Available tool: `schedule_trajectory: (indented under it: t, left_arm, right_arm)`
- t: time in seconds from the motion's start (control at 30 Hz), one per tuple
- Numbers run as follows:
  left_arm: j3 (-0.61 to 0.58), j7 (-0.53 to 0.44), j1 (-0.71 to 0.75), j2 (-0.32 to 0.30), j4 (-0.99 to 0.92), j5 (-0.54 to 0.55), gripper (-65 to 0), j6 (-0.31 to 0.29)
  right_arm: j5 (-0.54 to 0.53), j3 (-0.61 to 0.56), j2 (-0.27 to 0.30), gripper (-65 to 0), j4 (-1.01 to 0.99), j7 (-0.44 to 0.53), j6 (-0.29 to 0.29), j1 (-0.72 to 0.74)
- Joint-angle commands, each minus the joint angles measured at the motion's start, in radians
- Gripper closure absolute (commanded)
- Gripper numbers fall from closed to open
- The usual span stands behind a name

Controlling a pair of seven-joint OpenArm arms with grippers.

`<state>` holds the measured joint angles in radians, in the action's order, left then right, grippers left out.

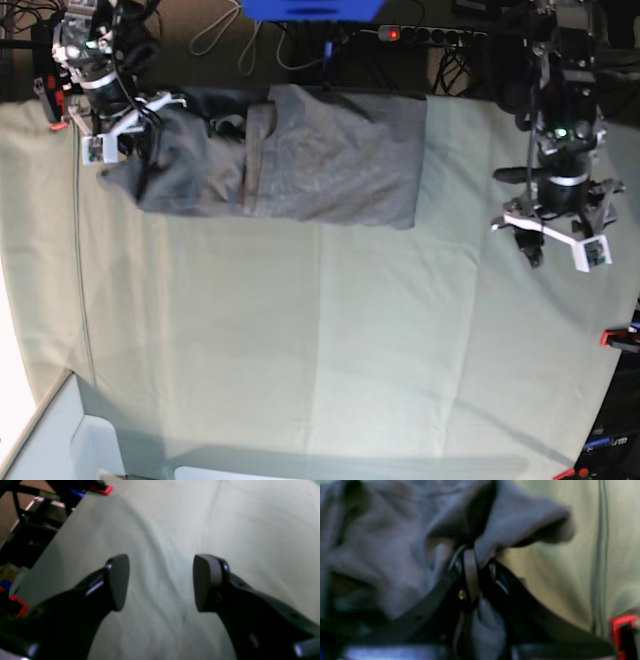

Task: Layout the t-shirt on the table in an organized manner, then fold the t-shirt properly
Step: 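Fold the strip end held by the right gripper over onto the folded half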

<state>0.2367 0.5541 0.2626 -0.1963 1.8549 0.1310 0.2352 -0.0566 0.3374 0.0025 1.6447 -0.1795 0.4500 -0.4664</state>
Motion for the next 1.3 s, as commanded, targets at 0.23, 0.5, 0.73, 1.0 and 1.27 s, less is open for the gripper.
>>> schedule_trajectory:
  t: [0.23,0.5,0.73,1.0,1.27]
  left_arm:
    - [0.079,-0.021,-0.004,-0.007,0.015,-0.012,-38.9,0.002]
    - [0.140,-0.021,0.024,-0.007,0.009,-0.018,-38.9,0.002]
    - [0.270,-0.021,0.059,-0.009,0.007,-0.018,-39.0,0.000]
    - [0.333,-0.021,0.106,-0.009,-0.004,-0.012,-39.0,0.000]
    - [0.330,-0.022,0.136,-0.009,-0.024,-0.011,-39.0,0.000]
  right_arm:
    - [-0.016,-0.159,-0.016,0.0,0.245,0.034,0.016,-0.081]
    - [-0.015,-0.400,-0.016,0.0,0.268,0.034,0.016,-0.075]
    - [-0.013,-0.565,-0.016,0.0,0.159,0.033,0.011,0.030]
    - [-0.013,-0.691,-0.017,0.0,0.010,0.033,-0.090,0.171]
    - [-0.013,-0.802,-0.019,0.0,-0.120,0.033,-0.136,0.262]
